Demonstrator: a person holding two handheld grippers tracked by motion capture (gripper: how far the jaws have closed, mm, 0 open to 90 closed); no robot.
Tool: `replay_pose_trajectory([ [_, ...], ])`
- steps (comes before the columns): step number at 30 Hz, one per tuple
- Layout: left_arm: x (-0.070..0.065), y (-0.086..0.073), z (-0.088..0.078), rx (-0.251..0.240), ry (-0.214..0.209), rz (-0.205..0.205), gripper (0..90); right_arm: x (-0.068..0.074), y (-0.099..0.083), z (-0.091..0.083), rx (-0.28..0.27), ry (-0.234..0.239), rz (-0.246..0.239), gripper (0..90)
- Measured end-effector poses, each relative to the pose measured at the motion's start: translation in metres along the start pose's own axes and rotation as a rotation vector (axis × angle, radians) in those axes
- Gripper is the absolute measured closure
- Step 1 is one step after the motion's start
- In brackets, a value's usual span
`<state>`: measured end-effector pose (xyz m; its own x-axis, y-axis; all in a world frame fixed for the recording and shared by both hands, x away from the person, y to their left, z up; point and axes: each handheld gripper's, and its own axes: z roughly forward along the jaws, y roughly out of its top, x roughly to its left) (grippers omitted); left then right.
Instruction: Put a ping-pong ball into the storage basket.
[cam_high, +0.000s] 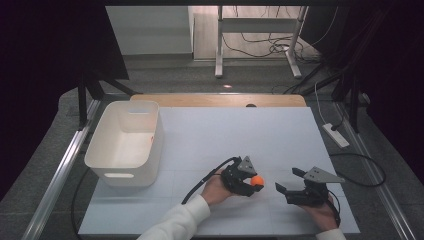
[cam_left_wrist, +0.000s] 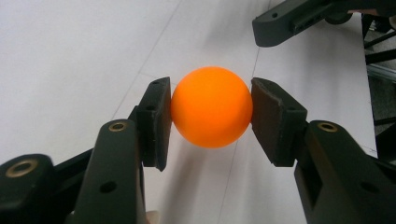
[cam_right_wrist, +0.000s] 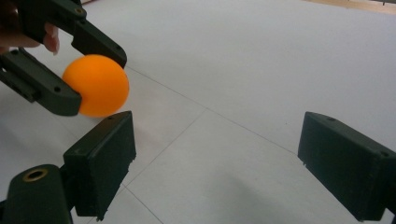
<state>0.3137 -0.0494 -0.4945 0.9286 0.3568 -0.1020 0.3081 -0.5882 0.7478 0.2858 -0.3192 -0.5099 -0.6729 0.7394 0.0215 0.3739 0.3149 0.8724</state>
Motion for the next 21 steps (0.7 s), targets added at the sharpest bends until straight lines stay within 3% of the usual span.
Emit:
replay_pose_trajectory([
  [21, 0.01, -0.003, -0.033, -0.08, 0.037, -0.049, 50.8, 0.001, 0.0, 0.0, 0.0, 0.003, 0.0, 10.9],
])
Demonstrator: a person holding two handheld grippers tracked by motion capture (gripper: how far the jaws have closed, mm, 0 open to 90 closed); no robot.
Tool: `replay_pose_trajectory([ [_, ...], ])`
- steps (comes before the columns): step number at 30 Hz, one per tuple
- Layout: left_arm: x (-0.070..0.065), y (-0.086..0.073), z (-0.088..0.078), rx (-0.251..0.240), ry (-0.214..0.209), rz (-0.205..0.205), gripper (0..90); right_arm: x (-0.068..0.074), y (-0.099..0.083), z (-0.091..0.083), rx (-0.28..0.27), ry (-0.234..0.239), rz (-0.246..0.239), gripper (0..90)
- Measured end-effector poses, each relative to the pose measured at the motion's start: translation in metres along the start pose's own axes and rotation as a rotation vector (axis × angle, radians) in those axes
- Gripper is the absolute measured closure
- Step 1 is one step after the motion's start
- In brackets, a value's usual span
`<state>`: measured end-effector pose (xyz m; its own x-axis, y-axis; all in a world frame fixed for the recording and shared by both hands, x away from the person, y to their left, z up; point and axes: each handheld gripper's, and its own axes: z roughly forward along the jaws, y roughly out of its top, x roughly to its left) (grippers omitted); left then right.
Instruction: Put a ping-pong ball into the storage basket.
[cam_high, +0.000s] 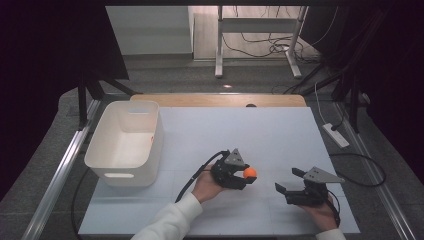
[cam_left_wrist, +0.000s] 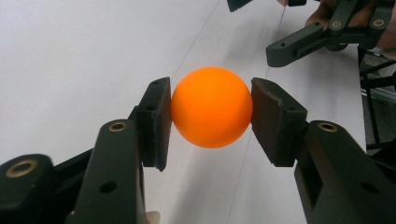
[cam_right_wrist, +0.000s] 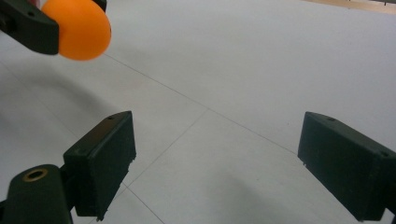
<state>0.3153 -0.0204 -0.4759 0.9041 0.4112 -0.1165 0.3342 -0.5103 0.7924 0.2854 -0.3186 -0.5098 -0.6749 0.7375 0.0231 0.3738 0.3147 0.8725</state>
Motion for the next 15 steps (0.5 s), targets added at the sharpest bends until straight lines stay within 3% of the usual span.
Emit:
replay_pose_trajectory([
  [3, 0.002, -0.001, -0.004, -0.019, -0.001, -0.021, 50.8, 0.0, 0.0, 0.0, 0.0, 0.0, 0.001, 10.9],
  [15, 0.003, -0.006, -0.023, -0.044, 0.026, -0.032, 50.8, 0.003, 0.001, 0.002, -0.003, 0.005, -0.002, 10.9],
])
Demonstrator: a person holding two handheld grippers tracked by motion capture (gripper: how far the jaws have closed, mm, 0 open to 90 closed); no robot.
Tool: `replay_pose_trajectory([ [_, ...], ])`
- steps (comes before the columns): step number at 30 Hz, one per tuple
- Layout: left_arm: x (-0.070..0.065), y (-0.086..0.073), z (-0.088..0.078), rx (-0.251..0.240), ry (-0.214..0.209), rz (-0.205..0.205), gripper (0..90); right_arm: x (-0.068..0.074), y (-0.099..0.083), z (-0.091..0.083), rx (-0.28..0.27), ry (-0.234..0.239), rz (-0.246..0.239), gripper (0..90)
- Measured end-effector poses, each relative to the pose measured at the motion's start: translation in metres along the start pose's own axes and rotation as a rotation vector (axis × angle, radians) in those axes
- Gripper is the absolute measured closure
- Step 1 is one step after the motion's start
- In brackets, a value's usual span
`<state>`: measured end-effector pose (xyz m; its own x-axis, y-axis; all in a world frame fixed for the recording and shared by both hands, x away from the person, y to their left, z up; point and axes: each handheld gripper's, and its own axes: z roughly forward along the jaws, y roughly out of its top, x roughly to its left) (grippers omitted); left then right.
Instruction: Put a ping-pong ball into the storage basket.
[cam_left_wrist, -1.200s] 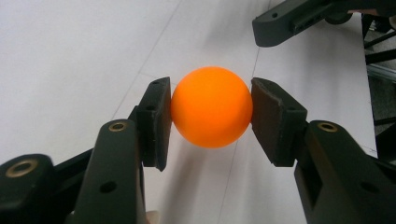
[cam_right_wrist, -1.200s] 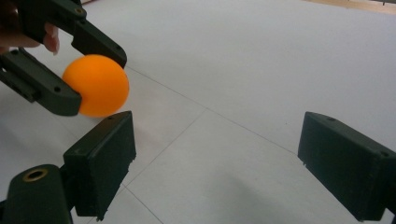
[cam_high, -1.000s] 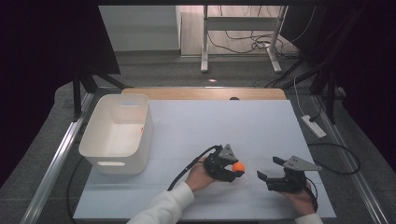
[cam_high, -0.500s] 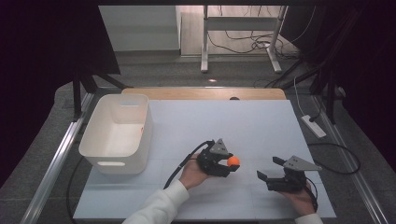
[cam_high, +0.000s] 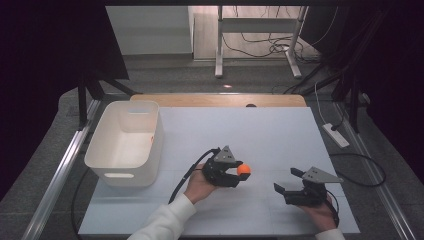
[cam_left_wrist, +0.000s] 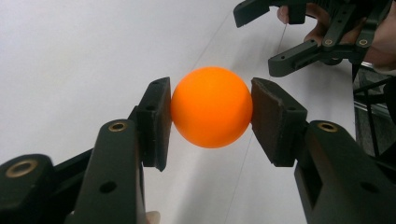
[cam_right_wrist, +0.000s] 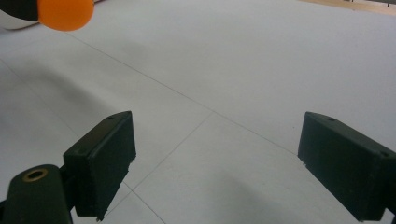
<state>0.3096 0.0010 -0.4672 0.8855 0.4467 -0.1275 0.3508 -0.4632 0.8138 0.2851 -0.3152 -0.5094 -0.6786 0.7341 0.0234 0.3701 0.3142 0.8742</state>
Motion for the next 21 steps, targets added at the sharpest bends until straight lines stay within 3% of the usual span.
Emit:
replay_pose_trajectory([
  [21, 0.011, -0.007, -0.025, -0.048, 0.036, -0.039, 50.8, 0.001, 0.0, 0.001, 0.003, 0.005, -0.004, 10.8],
])
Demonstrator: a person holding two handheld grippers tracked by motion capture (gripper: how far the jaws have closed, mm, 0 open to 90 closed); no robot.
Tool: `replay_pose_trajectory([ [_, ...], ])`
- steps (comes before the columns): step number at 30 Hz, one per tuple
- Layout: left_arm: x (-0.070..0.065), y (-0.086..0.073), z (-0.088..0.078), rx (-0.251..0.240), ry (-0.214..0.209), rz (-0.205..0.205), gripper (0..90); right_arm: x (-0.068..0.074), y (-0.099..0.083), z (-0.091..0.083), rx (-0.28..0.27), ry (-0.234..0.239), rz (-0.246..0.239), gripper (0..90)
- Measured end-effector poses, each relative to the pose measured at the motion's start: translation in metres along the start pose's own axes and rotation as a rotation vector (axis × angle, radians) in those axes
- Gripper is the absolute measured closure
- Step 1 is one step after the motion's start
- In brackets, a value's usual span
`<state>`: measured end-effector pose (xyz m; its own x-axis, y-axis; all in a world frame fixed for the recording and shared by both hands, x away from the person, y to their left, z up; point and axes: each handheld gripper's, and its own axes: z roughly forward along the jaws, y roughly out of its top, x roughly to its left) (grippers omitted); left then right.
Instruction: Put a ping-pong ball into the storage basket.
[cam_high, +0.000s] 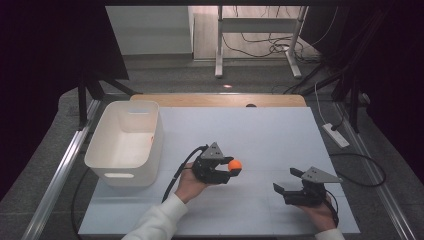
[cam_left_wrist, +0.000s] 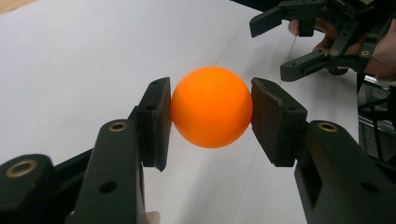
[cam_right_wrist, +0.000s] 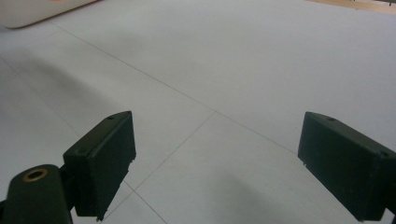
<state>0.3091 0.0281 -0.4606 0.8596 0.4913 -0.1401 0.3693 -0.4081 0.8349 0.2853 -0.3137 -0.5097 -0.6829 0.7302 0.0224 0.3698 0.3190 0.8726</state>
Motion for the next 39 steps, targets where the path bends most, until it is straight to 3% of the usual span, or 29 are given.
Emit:
replay_pose_trajectory([
  [39, 0.015, 0.009, -0.048, -0.087, 0.102, -0.021, 50.7, -0.001, 0.0, 0.0, 0.003, -0.003, 0.001, 10.9],
])
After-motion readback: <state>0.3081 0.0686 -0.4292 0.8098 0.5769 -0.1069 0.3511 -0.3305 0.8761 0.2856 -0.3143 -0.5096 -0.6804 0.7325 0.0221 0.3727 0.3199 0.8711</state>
